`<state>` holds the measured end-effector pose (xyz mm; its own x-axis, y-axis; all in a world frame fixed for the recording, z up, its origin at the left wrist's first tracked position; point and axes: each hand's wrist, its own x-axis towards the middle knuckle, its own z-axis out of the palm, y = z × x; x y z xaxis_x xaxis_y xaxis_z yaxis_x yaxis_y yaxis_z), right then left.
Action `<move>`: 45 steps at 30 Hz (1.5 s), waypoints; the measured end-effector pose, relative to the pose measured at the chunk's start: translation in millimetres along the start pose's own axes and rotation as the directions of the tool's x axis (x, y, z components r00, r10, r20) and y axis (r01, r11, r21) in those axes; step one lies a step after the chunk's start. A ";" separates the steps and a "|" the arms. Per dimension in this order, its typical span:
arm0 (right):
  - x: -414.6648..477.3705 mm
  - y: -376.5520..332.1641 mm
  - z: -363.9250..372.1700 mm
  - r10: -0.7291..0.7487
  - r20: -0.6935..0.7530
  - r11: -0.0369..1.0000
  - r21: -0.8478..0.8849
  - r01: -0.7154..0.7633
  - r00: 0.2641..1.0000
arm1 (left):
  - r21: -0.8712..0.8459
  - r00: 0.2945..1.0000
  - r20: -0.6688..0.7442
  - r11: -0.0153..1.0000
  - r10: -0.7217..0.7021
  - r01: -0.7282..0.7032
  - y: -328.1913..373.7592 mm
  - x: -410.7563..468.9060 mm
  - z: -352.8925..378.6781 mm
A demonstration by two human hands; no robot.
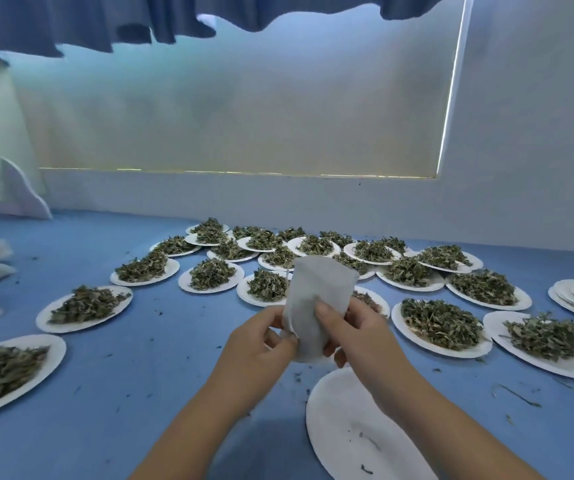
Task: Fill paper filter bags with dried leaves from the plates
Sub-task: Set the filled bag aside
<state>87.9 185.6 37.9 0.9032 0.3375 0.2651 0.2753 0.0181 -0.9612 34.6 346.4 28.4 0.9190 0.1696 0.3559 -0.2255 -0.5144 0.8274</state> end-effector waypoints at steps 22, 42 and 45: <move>55.7 -27.9 335.0 0.194 0.490 0.936 0.167 -0.310 0.850 | -0.029 0.688 -0.686 0.953 -0.239 0.302 -139.3 -53.3 -321.6; 86.8 35.6 313.9 0.360 0.515 0.622 0.488 -0.612 0.777 | 0.113 0.496 -0.755 0.660 -0.428 0.742 -263.9 26.4 -433.7; 86.6 35.8 313.2 0.360 0.518 0.612 0.497 -0.615 0.776 | 0.104 0.488 -0.761 0.663 -0.426 0.741 -259.5 24.2 -431.9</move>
<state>72.9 510.2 2.4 0.6299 0.7555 -0.1799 -0.5511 0.2716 -0.7890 -24.3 847.1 10.0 0.2987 0.9422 0.1520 0.5655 -0.3030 0.7670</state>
